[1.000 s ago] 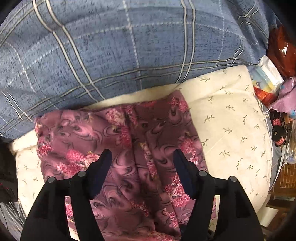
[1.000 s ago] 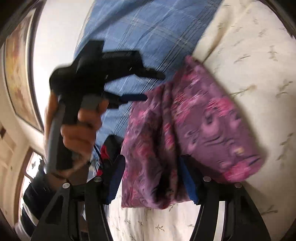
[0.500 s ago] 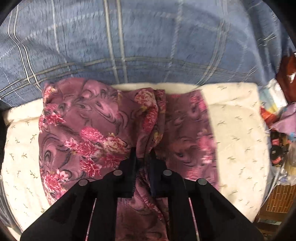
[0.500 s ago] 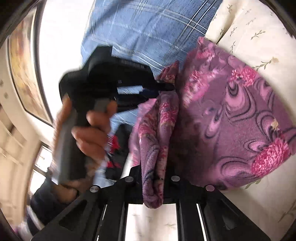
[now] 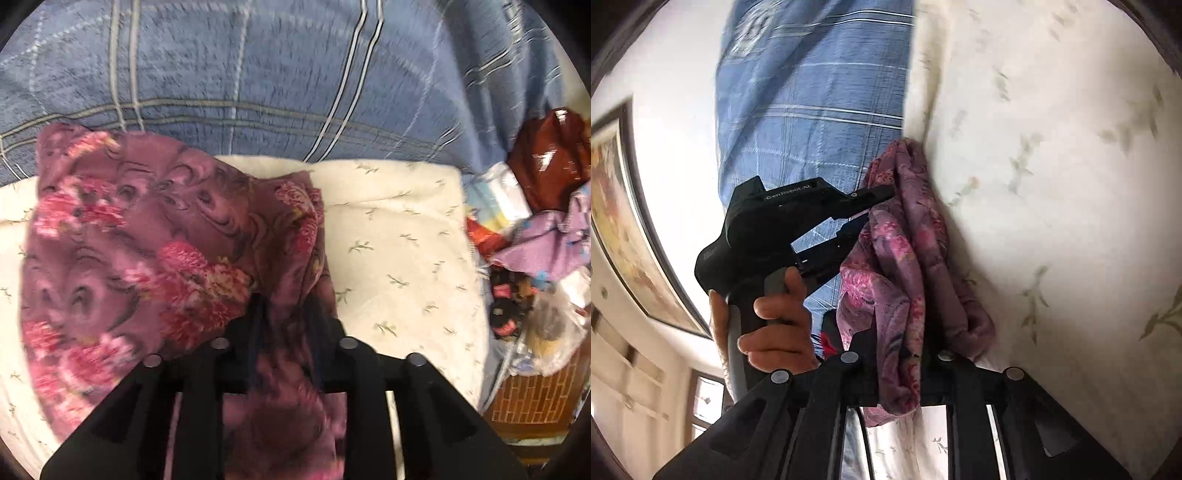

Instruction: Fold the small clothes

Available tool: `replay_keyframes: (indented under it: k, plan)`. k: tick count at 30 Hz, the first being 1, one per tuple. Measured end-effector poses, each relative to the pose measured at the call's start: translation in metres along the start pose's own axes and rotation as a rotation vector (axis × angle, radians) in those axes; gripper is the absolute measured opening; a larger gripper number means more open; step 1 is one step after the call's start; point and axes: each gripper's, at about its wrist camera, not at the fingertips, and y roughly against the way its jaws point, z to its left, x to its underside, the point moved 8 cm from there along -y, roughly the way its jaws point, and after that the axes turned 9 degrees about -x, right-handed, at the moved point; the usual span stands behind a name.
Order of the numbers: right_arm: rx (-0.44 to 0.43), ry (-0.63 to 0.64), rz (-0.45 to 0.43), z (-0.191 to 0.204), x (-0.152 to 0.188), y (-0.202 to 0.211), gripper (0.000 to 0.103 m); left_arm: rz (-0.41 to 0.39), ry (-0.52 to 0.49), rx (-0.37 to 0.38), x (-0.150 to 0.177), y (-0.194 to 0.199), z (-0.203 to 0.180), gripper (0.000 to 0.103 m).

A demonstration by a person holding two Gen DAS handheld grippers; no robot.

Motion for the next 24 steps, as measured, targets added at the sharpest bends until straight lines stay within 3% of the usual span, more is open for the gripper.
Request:
replay_keyframes:
  k: [2, 3, 5, 7, 8, 9, 11, 14, 17, 19, 20, 24]
  plan:
    - [0.057, 0.073, -0.039, 0.009, -0.007, 0.008, 0.021, -0.050, 0.012, 0.013, -0.001, 0.029, 0.023, 0.040]
    - [0.077, 0.101, -0.073, 0.014, -0.011, 0.015, 0.026, -0.085, 0.023, 0.015, -0.003, 0.046, 0.041, 0.055]
    - [0.116, 0.153, -0.157, 0.025, -0.024, 0.034, 0.030, -0.172, 0.067, -0.025, -0.002, 0.077, 0.081, 0.075]
    - [0.102, 0.203, -0.211, 0.043, -0.035, 0.041, 0.032, -0.218, 0.092, -0.066, 0.002, 0.093, 0.119, 0.079]
    - [0.081, 0.212, -0.212, 0.048, -0.042, 0.037, 0.040, -0.219, 0.095, -0.078, 0.004, 0.094, 0.135, 0.080]
    - [0.063, 0.224, -0.194, 0.055, -0.051, 0.028, 0.053, -0.213, 0.109, -0.088, 0.008, 0.093, 0.148, 0.080]
    - [0.071, 0.253, -0.102, 0.061, -0.064, -0.006, 0.063, -0.187, 0.166, -0.075, 0.016, 0.087, 0.178, 0.080]
    - [0.167, 0.226, 0.029, 0.043, -0.081, -0.064, 0.063, -0.133, 0.233, 0.009, 0.024, 0.063, 0.187, 0.080]
    - [0.294, 0.245, 0.113, 0.018, -0.079, -0.093, 0.063, -0.090, 0.279, 0.101, 0.022, 0.040, 0.183, 0.080]
    - [0.312, 0.247, 0.201, 0.009, -0.074, -0.115, 0.048, -0.067, 0.294, 0.150, 0.022, 0.028, 0.174, 0.079]
    - [0.317, 0.274, 0.213, 0.014, -0.075, -0.118, 0.013, -0.081, 0.281, 0.170, 0.019, 0.026, 0.168, 0.074]
    - [0.284, 0.467, 0.184, 0.048, -0.083, -0.116, 0.011, -0.142, 0.240, 0.079, 0.007, 0.014, 0.156, 0.074]
